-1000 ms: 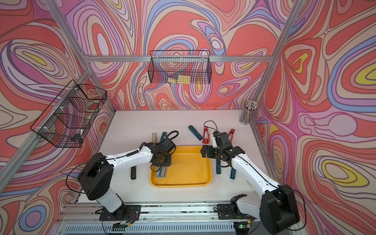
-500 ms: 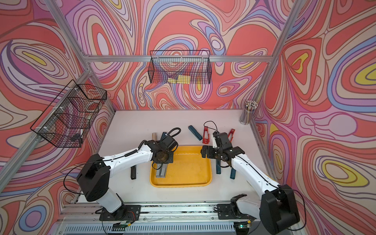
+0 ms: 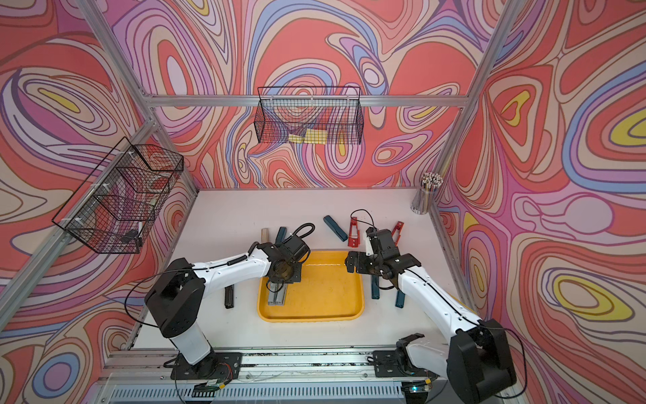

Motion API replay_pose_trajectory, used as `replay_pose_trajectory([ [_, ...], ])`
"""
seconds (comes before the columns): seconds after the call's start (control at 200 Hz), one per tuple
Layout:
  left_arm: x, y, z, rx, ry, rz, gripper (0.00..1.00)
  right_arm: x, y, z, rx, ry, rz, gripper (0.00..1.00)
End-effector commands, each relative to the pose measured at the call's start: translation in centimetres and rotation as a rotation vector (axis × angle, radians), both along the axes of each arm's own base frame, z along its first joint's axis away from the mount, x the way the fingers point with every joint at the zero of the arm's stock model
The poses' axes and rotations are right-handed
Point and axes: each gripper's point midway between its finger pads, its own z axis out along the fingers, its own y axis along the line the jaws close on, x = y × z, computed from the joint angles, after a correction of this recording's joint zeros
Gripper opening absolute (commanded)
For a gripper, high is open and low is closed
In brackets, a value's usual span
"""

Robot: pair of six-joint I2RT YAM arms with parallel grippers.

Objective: Put the pruning pliers into the storage box
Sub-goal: Place the pruning pliers in the storage box.

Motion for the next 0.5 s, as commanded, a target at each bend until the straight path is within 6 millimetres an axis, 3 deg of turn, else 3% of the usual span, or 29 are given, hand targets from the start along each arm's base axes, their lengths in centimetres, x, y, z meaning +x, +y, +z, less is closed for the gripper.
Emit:
replay_pose_trajectory([
  [0.0,0.3,0.0,-0.2,0.019,-0.012,0.03,0.0,-0.1,-0.1,0.1,0.007,-0.007,0.001,0.98],
  [0.496,0.0,1.5,-0.7,0.09,-0.022,0.076,0.0,-0.2,-0.1,0.0,0.007,-0.009,0.005,0.98],
])
